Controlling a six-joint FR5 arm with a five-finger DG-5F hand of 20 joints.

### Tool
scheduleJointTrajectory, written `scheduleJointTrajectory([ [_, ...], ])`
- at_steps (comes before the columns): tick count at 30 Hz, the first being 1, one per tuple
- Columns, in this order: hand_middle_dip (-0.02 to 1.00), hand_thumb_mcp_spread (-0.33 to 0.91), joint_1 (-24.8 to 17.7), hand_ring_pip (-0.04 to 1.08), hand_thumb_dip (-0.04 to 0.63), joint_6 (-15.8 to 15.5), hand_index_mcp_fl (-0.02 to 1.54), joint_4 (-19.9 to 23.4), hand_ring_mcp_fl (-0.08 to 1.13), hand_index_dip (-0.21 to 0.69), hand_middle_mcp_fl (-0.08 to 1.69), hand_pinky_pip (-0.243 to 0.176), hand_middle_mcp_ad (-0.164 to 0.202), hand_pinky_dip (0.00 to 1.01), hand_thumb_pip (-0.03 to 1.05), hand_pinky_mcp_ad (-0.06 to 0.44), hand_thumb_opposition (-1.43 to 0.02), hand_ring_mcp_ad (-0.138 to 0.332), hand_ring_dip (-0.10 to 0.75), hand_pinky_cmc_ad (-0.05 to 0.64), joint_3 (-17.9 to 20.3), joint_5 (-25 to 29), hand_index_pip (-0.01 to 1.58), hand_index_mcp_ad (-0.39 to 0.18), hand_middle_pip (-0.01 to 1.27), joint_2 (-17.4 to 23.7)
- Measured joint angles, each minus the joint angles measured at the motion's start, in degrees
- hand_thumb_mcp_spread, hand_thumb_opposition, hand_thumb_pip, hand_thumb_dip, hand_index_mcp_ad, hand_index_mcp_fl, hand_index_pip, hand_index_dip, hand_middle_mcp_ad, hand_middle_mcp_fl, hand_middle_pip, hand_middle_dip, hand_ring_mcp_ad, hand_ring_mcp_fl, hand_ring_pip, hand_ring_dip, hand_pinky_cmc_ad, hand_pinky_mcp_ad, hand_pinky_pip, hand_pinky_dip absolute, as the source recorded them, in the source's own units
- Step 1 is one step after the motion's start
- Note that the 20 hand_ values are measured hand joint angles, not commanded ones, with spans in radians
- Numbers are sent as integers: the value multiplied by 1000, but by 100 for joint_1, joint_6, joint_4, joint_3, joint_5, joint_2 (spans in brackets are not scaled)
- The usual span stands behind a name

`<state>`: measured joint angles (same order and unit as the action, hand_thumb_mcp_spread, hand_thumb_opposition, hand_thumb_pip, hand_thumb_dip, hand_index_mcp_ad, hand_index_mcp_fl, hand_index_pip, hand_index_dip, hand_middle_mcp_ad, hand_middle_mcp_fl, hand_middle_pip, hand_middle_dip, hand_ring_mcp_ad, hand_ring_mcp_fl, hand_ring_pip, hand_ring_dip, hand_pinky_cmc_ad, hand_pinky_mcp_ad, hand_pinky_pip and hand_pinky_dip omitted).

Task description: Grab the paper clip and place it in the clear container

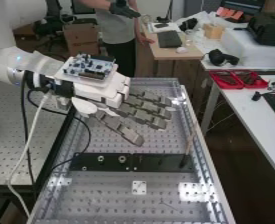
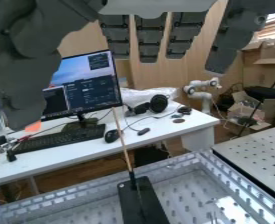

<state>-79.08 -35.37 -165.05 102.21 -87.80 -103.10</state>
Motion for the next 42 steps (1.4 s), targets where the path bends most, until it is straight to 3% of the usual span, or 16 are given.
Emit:
scheduleJointTrajectory([
  [10, 113, 257, 384, 75, 140, -116, 52, -46, -2, -51, 7, -51, 59, 426, 646, 290, -682, 103, 51, 328, -312, -284, 421, -40, 117, -499],
  [25, 126, 293, 802, 75, 188, -385, 54, -170, -2, -61, 24, -61, 61, 433, 724, 288, -745, 103, 63, 328, -832, -642, 997, -66, 115, -1108],
  [34, 127, 305, 1019, 72, 222, -682, 87, -445, -2, -47, 35, -61, 59, 429, 726, 288, -771, 103, 73, 330, -1336, -1035, 1229, -91, 115, -1536],
  [36, 134, 309, 1072, 70, 220, -753, 106, -522, -2, -54, 35, -61, 59, 431, 770, 288, -771, 103, 73, 330, -1469, -1157, 1281, -101, 119, -1655],
  [42, 138, 340, 1190, 70, 236, -917, 124, -637, -2, 5, 37, -58, 61, 405, 770, 288, -787, 101, 75, 330, -1708, -1485, 1398, -119, 120, -1912],
])
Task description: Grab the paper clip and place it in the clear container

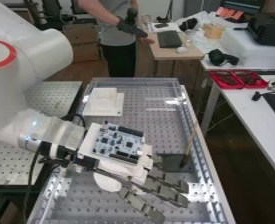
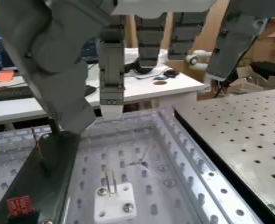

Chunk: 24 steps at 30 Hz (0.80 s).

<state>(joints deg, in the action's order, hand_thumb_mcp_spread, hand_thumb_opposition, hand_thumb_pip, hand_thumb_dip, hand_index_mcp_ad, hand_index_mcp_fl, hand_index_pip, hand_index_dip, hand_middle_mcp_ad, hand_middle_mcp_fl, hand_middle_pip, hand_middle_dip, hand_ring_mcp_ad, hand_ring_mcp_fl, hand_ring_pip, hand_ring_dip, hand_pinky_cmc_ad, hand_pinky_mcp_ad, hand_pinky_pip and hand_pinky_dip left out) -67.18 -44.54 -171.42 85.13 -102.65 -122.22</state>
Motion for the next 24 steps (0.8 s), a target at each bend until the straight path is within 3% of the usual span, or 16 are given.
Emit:
scheduleJointTrajectory([
  [12, 138, 367, 141, 80, 239, -273, 175, 60, -3, 49, 52, -61, 61, 346, 750, 288, -787, 103, 75, 330, -139, -518, 1513, -120, 120, -302],
  [24, 157, 370, 215, 80, 241, -457, 171, 434, -3, 51, 52, -26, 63, 318, 747, 288, -801, 103, 82, 330, -140, -831, 1525, -136, 120, -500],
])
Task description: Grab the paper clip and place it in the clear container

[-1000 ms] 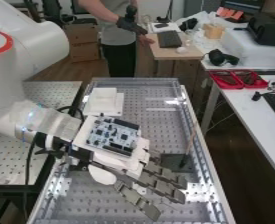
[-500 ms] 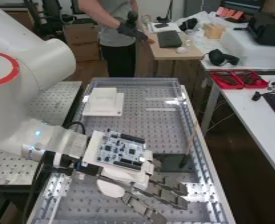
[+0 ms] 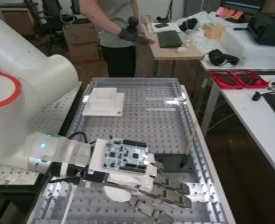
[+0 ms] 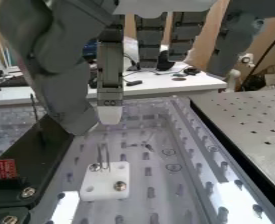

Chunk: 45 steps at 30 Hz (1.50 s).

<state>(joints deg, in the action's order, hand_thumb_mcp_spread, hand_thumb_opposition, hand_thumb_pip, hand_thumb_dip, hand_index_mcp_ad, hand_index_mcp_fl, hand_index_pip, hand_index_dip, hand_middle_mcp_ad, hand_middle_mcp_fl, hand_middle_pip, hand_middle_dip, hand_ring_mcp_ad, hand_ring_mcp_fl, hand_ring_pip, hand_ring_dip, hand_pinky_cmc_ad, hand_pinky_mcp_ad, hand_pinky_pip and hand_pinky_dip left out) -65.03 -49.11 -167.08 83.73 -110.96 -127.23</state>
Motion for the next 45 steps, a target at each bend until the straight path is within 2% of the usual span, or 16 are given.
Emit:
scheduleJointTrajectory([
  [6, 159, 387, 41, 84, 241, -53, 202, 291, -3, 51, 106, -26, 58, 314, 747, 290, -803, 101, 86, 330, 71, -147, 1538, -145, 120, -64],
  [9, 161, 387, 59, 77, 241, -54, 223, 329, 0, 51, 105, -12, 61, 298, 747, 290, -803, 103, 87, 330, 62, -182, 1538, -143, 117, -102],
  [11, 169, 405, 67, 80, 241, -51, 216, 337, 0, 51, 103, 3, 61, 286, 742, 290, -803, 103, 87, 330, 46, -196, 1555, -147, 119, -120],
  [18, 173, 403, 97, 79, 241, -90, 258, 310, 0, 51, 122, 2, 61, 265, 731, 286, -803, 103, 87, 328, -9, -269, 1557, -152, 120, -180],
  [20, 173, 405, 103, 79, 241, -98, 258, 310, 0, 51, 122, 21, 61, 271, 731, 290, -803, 103, 87, 328, -7, -284, 1557, -152, 120, -186],
  [33, 173, 417, 136, 79, 241, -96, 274, 355, 0, 49, 122, 17, 63, 253, 730, 284, -799, 103, 87, 333, 10, -412, 1567, -155, 120, -193],
  [36, 173, 417, 139, 79, 241, -95, 271, 360, 0, 49, 122, 35, 59, 255, 730, 288, -799, 103, 87, 333, -1, -438, 1567, -157, 120, -206],
  [45, 173, 429, 136, 79, 243, -113, 258, 370, 0, 47, 124, 37, 59, 225, 730, 283, -803, 101, 87, 333, -39, -486, 1557, -169, 120, -247],
])
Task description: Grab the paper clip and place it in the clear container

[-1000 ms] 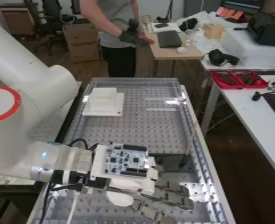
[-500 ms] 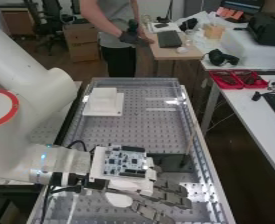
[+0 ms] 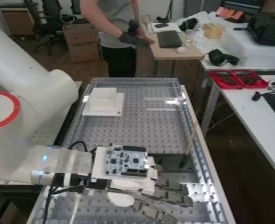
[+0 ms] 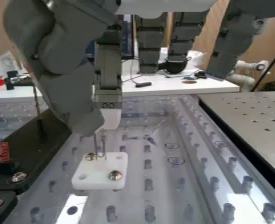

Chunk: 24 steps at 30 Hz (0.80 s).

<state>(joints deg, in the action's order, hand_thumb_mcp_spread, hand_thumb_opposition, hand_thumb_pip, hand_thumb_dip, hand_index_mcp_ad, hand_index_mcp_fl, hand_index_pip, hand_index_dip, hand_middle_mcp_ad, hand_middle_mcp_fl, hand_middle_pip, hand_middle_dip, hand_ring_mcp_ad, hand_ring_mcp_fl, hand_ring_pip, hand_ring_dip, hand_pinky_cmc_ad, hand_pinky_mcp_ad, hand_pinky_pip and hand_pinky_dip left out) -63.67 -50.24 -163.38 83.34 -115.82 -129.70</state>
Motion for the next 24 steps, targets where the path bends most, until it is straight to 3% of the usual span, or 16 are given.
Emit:
scheduleJointTrajectory([
  [24, 175, 449, -3, 79, 276, -21, 206, -65, 0, 38, 126, 52, 59, 195, 777, 279, -817, 87, 87, 330, 20, 44, 1543, -188, 120, 13],
])
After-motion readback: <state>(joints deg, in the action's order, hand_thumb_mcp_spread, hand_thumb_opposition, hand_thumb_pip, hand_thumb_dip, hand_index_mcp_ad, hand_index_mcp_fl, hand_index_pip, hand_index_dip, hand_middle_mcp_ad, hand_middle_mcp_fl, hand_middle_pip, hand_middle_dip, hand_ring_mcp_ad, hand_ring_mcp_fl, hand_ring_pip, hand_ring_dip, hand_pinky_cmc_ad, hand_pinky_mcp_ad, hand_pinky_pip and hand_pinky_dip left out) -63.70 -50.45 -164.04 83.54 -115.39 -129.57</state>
